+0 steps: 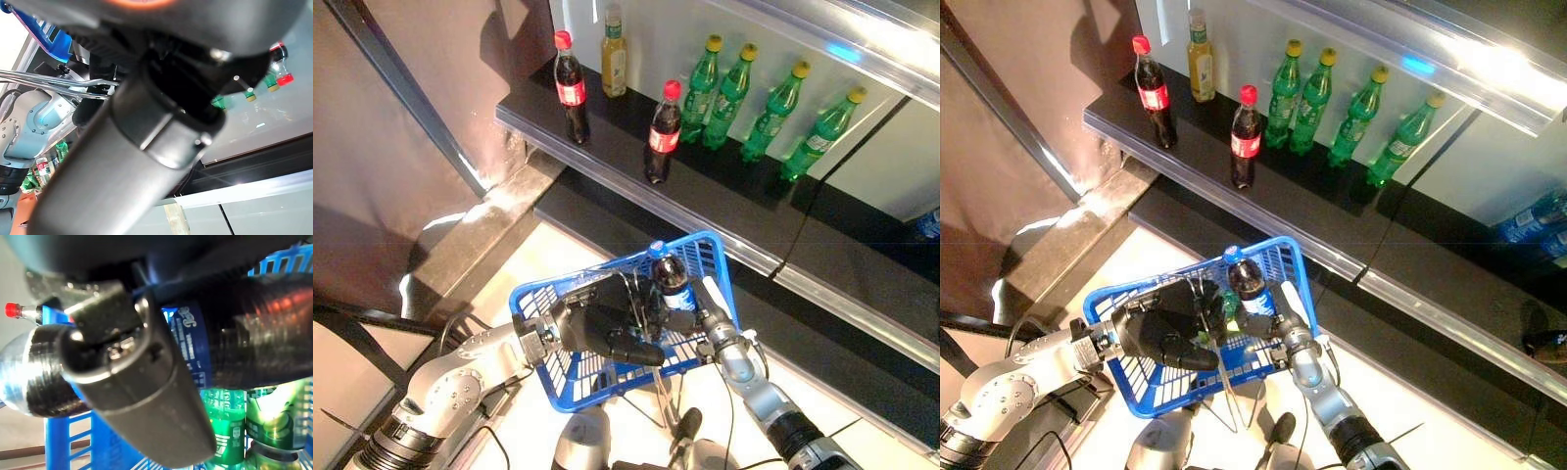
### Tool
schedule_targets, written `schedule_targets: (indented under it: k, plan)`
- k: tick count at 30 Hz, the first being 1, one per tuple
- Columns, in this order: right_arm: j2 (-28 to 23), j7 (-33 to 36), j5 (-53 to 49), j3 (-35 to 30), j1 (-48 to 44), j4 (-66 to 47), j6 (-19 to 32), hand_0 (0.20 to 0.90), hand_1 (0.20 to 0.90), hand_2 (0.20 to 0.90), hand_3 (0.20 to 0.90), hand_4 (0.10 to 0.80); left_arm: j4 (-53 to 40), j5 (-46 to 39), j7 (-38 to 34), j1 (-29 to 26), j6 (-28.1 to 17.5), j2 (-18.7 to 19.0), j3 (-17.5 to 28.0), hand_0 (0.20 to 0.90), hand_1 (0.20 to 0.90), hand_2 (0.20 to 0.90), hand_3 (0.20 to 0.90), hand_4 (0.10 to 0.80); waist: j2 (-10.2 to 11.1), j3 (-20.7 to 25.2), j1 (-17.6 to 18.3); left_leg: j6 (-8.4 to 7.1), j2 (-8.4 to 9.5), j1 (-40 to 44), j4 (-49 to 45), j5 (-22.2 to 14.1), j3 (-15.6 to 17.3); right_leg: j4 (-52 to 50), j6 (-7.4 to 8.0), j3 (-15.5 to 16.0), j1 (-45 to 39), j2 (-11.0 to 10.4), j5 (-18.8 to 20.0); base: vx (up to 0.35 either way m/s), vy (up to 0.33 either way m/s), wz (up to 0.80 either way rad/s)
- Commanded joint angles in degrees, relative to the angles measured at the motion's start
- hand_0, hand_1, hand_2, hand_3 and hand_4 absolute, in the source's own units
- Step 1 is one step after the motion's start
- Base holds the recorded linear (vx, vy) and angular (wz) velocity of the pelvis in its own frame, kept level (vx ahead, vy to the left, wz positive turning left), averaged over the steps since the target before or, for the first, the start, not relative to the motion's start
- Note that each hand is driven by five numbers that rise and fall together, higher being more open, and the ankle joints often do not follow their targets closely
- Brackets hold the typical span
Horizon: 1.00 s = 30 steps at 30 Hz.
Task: Pick up the drink and place into the basket.
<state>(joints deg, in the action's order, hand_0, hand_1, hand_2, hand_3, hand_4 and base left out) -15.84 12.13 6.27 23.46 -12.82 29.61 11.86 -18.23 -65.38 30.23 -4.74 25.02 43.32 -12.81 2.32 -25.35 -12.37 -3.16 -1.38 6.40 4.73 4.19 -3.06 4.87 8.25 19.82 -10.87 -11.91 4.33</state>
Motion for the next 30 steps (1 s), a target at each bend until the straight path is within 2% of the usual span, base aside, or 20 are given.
schedule_targets:
  k: [1,4,11,14,17,23,30]
  plan:
    - [-3.6,-0.08,13.2,11.32,4.36,6.91,1.29,0.3,0.3,0.3,0.2,0.1,-17.51,-14.82,12.27,-10.33,-18.18,-14.39,0.48,0.3,0.3,0.3,0.2,0.1,-0.2,24.27,-0.85,-2.01,-3.26,1.05,0.27,-5.01,4.75,-2.65,3.99,1.72,0.84,-4.48,-2.17,0.0,0.0,0.0]
    - [-4.04,0.4,13.23,11.49,4.42,6.36,1.26,0.3,0.3,0.3,0.2,0.1,-17.54,-14.82,12.48,-10.04,-18.44,-14.18,0.47,0.3,0.3,0.3,0.2,0.1,-0.19,24.13,-0.84,-2.07,-3.28,1.07,0.27,-4.95,4.68,-2.69,3.99,1.61,0.85,-4.45,-2.14,0.0,0.0,0.0]
    - [-3.19,-3.53,-2.23,8.66,6.39,0.27,4.99,0.3,0.3,0.3,0.2,0.1,-17.03,-14.08,13.47,-9.02,-18.1,-14.45,1.58,0.3,0.3,0.3,0.2,0.1,-0.28,23.63,-0.34,-2.12,-3.35,1.25,0.27,-4.91,4.66,-2.85,3.83,1.5,0.85,-4.35,-2.12,0.0,0.0,0.0]
    - [-3.32,-4.76,-5.27,6.65,7.88,-3.66,6.75,0.3,0.3,0.3,0.2,0.1,-16.9,-14.31,13.8,-8.41,-17.74,-14.35,2.98,0.3,0.3,0.3,0.2,0.1,-0.42,23.39,0.17,-2.15,-3.41,1.34,0.27,-4.9,4.89,-2.86,3.78,1.52,0.81,-4.37,-2.15,0.0,0.0,0.0]
    - [-3.73,-6.07,-6.7,3.86,9.89,-9.81,8.27,0.3,0.3,0.3,0.2,0.1,-16.62,-14.31,13.94,-7.49,-17.94,-14.0,5.11,0.3,0.3,0.3,0.2,0.1,-0.59,23.21,1.15,-2.0,-3.45,1.38,0.27,-4.93,5.39,-3.18,3.79,1.03,1.2,-4.41,-2.3,0.005,0.001,-0.05]
    - [-4.03,-8.06,-8.18,1.24,11.36,-14.96,8.7,0.3,0.3,0.3,0.2,0.1,-16.71,-15.29,13.71,-6.24,-18.38,-13.42,8.16,0.3,0.3,0.3,0.2,0.1,-0.88,23.15,2.12,-1.88,-3.56,1.5,0.27,-5.06,6.04,-3.18,3.71,0.16,1.49,-4.35,-2.47,0.001,0.004,-0.06]
    - [-4.65,-7.43,-6.25,0.39,11.81,-17.99,6.83,0.3,0.3,0.3,0.2,0.1,-16.93,-15.41,14.38,-5.17,-18.08,-13.38,9.75,0.3,0.3,0.3,0.2,0.1,-0.98,23.11,2.68,-1.84,-3.69,1.51,0.27,-5.0,6.48,-3.3,3.48,-0.76,1.81,-4.25,-2.72,0.002,0.0,-0.01]
